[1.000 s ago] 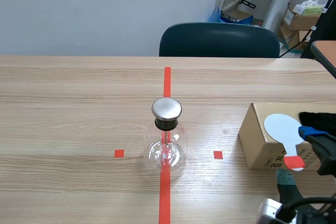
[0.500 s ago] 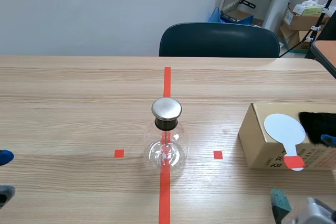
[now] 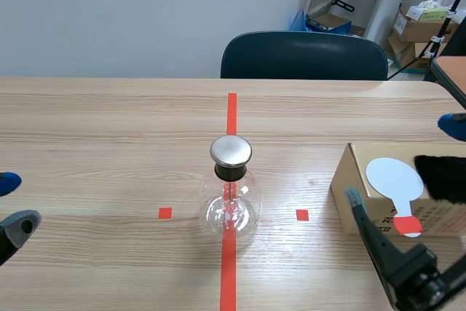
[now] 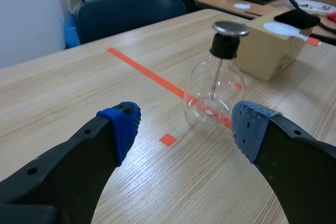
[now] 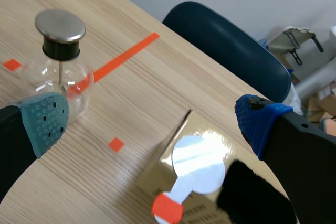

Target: Do the electroscope experiment

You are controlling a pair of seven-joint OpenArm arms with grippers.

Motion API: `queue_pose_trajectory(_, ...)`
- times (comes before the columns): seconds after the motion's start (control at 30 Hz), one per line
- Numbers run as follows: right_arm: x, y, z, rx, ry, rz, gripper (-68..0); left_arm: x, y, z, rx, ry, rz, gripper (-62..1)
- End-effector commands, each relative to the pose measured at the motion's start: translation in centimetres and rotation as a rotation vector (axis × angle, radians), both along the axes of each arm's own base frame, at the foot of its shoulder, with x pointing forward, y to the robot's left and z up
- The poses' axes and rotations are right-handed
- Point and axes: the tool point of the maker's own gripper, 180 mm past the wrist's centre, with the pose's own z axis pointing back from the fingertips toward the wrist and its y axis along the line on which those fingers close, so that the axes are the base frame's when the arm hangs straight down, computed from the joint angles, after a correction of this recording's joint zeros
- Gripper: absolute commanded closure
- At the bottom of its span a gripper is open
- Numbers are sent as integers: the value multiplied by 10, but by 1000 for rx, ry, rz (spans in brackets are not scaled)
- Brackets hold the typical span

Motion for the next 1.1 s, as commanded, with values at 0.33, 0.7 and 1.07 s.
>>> queue_pose_trajectory(0.33, 43, 2, 29, 208, 42, 4, -679, -11, -4, 19, 57, -56, 83, -392)
queue_pose_trajectory(0.7, 48, 11, 33, 206, 57, 62, -679, 12, -3, 64, 156, -204, 202, -392)
queue_pose_trajectory(1.07, 49, 10, 29, 193, 76, 55, -679, 5, -28, 69, 168, -170, 111, -387)
